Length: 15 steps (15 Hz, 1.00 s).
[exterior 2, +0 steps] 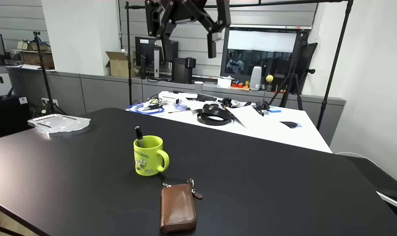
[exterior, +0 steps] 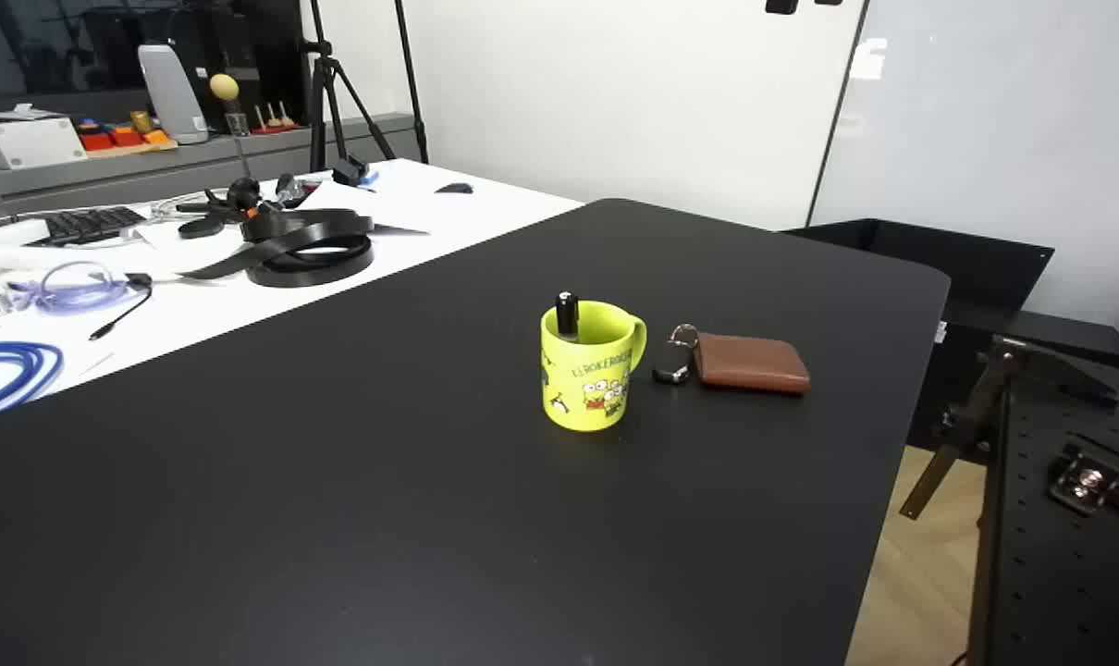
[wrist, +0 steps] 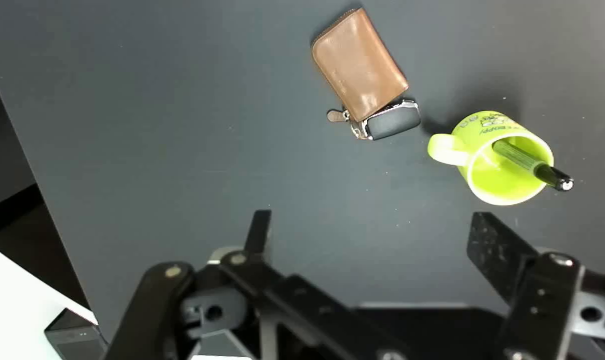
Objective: Remove the marker from the cup and put it on the table
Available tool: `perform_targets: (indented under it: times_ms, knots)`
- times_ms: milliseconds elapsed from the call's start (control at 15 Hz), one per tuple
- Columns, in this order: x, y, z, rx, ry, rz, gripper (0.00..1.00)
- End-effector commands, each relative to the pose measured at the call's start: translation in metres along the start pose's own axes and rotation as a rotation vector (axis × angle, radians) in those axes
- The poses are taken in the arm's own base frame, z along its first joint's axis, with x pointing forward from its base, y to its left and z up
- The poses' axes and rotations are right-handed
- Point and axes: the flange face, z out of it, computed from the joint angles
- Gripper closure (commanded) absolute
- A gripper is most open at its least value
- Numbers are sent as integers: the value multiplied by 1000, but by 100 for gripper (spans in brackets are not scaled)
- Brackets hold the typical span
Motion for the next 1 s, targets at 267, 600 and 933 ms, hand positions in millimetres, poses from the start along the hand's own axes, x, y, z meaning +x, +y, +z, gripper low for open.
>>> perform_targets:
  times_ms: [267,600,933]
  knots:
    - [0,0,0,0,-1,0,0]
    - [0,0,0,0,-1,0,0]
    - [12,-20,14,-43,-14,-32,0]
